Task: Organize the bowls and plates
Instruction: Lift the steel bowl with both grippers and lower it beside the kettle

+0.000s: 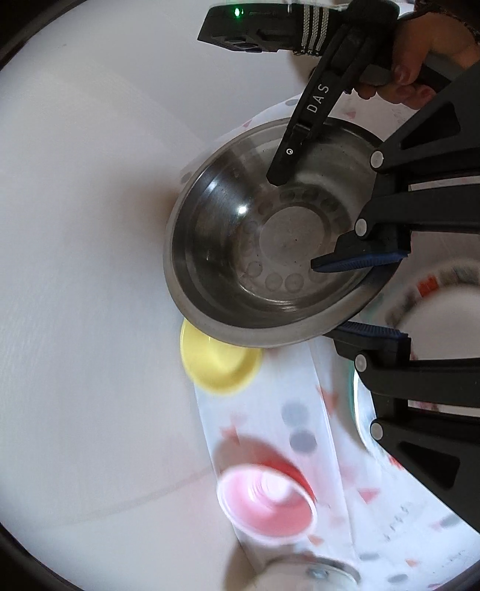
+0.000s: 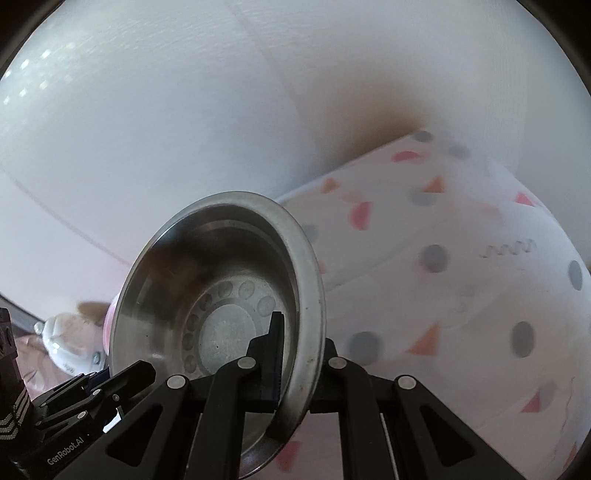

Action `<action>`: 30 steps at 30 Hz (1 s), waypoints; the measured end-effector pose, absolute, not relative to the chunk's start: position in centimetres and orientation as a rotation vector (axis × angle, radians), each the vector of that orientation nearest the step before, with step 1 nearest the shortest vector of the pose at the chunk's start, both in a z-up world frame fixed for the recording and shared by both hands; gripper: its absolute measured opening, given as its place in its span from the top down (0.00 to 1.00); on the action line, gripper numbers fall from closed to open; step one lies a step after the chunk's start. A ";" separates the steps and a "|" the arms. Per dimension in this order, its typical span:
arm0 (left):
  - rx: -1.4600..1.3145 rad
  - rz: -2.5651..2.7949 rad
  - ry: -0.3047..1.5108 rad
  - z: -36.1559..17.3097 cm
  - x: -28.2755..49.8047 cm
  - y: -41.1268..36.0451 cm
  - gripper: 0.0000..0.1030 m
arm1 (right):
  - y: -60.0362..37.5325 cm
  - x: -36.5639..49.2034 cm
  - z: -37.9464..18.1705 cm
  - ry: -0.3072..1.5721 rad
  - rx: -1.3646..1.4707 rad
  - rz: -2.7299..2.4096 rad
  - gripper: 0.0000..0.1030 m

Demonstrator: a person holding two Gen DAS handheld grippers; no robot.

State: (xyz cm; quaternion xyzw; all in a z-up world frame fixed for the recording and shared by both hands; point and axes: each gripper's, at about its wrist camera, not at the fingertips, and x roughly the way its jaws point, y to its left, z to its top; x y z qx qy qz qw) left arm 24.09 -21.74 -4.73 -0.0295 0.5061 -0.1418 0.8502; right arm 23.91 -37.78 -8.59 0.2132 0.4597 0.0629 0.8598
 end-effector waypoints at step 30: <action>-0.224 0.101 1.019 -4.3 13.6 0.7 0.74 | -12.4 24.4 -10.5 1.100 0.216 0.529 0.91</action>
